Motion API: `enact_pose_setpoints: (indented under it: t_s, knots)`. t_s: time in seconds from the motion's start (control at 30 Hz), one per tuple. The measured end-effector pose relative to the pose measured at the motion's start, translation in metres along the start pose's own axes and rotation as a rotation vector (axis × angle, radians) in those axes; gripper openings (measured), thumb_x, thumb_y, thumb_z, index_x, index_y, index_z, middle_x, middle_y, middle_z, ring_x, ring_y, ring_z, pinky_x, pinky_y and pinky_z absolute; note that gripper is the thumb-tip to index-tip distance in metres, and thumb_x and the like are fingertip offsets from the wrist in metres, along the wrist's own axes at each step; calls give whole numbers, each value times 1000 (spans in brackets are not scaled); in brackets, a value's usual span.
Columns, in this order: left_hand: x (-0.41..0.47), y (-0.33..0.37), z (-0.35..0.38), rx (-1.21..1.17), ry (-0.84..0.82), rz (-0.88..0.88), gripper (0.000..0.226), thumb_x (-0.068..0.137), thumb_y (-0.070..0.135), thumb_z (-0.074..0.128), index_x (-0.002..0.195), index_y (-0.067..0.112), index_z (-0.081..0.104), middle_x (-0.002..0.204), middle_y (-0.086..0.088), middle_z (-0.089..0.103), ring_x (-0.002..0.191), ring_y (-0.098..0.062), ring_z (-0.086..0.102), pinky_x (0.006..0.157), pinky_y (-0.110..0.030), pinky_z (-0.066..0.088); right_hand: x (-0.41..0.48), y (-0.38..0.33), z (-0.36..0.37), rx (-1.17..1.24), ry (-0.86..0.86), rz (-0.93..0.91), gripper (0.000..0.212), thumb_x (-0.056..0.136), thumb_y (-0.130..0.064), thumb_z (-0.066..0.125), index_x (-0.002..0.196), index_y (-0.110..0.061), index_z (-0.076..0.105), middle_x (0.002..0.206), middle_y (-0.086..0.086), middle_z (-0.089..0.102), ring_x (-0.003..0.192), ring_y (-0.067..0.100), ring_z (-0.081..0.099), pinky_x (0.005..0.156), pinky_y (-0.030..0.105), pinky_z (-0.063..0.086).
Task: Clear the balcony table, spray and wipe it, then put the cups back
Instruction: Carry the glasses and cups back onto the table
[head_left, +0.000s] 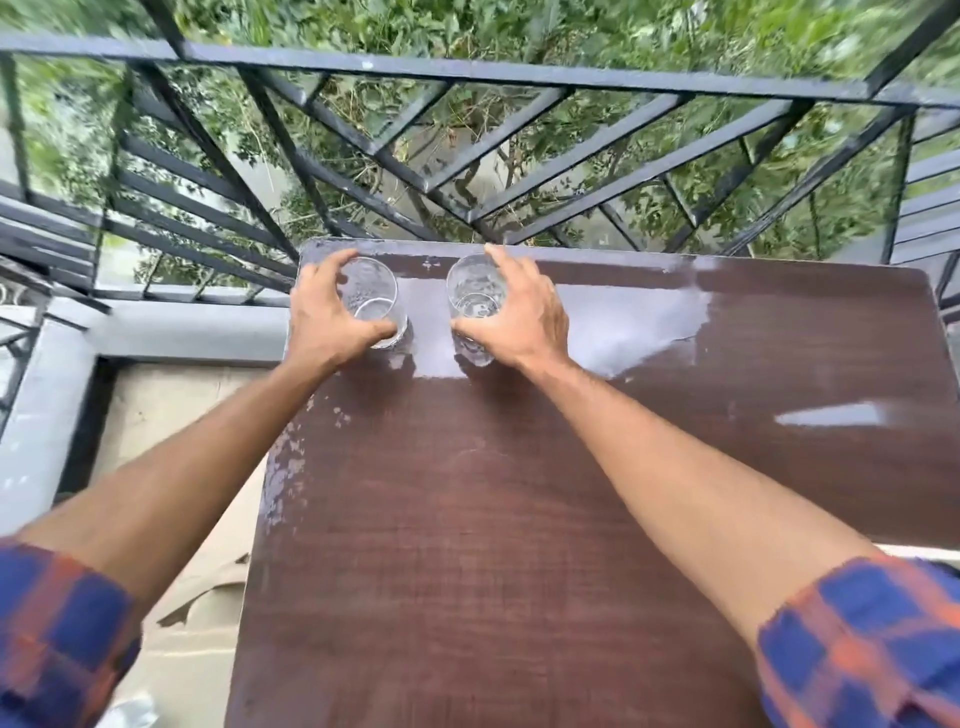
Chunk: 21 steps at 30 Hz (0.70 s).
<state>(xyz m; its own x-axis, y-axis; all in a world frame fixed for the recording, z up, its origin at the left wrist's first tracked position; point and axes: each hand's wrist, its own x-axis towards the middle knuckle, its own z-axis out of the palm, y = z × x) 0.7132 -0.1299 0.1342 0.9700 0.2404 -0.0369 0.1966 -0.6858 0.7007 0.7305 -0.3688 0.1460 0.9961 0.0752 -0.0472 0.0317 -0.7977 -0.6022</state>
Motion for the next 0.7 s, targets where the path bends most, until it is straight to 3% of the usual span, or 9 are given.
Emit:
enact_pose_setpoints:
  t_s: [0.2,0.37,0.47,0.57,0.63,0.7]
  knots:
    - [2,-5,-2,3,-65,-26,102,48,48,80,143,30,47,124,-11,50,110,-28,56,101,-46,49,-5,-3,6,-2,-18,61,106,59,-68,77,152,-40,32,137,-4,52,119,26,52,92,40,51]
    - [-8,-9,-10,-54,-68,-79,109,47,52,81,146,31,41,128,-12,52,117,-29,55,106,-45,46,-18,-1,0,4,-34,156,115,59,-65,81,155,-40,22,137,-4,54,125,25,53,94,38,50]
    - [-30,-19,-19,-58,-48,-101,104,54,46,83,147,23,43,131,-16,52,116,-29,56,105,-42,46,-38,6,-6,30,-15,245,86,67,-63,76,143,-39,44,119,-7,67,118,24,60,91,36,49]
    - [-73,-31,-30,-99,-41,-177,80,72,31,81,143,16,46,124,-17,52,98,-21,54,93,-36,51,-65,18,-8,65,-32,355,45,76,-60,70,112,-32,70,103,-6,74,109,24,65,89,33,51]
    - [-111,-40,-41,-86,4,-228,69,75,31,75,137,14,51,114,-10,55,89,-20,58,88,-37,53,-87,25,-5,76,-40,375,30,78,-51,69,98,-30,75,99,-5,76,103,25,68,85,31,53]
    - [-154,-54,-51,-94,47,-299,59,80,26,75,133,13,54,108,-5,57,77,-18,61,83,-37,53,-112,26,-1,78,-82,378,23,81,-44,67,97,-30,75,99,-2,76,102,26,68,84,29,51]
